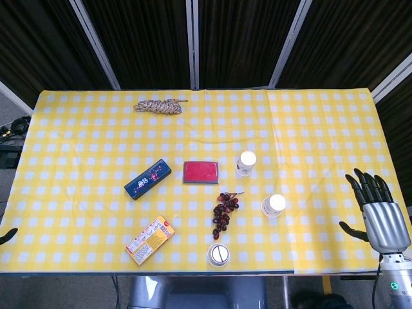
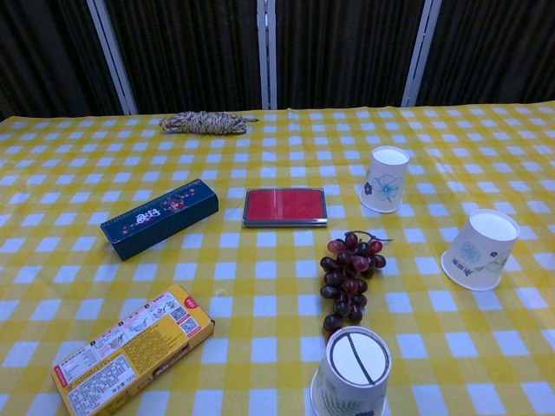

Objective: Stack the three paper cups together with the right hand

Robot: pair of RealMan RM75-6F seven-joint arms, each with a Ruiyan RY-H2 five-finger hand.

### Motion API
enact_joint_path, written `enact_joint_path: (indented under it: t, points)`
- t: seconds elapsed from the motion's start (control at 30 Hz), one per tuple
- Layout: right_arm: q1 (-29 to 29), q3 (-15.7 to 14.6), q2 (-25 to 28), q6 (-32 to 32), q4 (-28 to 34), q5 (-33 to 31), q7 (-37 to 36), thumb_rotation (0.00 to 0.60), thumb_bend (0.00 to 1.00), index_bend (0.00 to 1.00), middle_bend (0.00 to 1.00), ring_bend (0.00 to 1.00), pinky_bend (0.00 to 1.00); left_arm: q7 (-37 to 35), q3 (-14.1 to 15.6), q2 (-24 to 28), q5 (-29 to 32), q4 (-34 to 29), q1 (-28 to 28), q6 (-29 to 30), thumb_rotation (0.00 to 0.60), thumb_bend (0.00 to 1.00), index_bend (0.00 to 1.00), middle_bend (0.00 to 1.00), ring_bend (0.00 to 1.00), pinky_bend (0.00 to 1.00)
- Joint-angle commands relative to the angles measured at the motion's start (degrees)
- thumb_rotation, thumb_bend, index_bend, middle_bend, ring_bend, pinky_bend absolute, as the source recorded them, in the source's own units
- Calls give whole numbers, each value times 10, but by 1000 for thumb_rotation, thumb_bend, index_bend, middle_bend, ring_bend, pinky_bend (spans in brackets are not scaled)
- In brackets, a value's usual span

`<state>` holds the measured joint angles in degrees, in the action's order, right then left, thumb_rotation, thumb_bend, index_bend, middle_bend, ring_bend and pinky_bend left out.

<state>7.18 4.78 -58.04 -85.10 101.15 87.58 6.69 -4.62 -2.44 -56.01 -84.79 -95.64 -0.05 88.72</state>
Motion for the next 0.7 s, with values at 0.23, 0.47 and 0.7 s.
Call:
enact_joint_path:
  t: [0.23,0.47,0.7]
  points:
    - [1,-7,0,9,1,8,-3,600,0,0,0,0,0,0,0,1,-1,-3,1,3,600,0,0,0,0,0]
    - [37,-48,25,76,0,87,-94,600,0,7,9,0,1,5,-4,-2,5,-4,-3,-2,600,0,0,0,0,0]
    - [123,-87,35,115,-45,256,-231,600,4,82,173,100,183,15,-12,-10,29,6,-19,-34,600,0,0,0,0,0]
